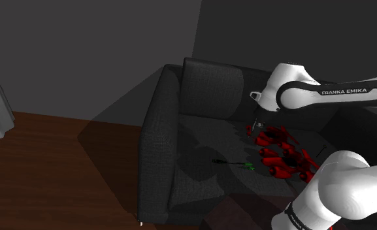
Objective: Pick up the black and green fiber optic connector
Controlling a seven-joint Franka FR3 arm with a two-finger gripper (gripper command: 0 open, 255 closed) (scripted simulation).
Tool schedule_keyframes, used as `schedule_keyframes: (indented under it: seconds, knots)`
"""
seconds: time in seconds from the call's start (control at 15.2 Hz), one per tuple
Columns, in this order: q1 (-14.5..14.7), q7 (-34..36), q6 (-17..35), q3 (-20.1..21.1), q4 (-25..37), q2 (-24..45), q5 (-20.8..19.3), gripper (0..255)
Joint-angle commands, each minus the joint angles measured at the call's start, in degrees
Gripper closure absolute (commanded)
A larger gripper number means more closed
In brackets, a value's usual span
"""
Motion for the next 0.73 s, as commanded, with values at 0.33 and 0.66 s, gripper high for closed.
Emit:
schedule_keyframes:
  seconds: [0.33,0.66]
  knots:
    - [4.9,-14.9,22.9,-9.8,-6.5,13.4,-1.3,0]
    - [18.0,-32.1,40.1,-22.6,-6.7,28.6,7.4,0]
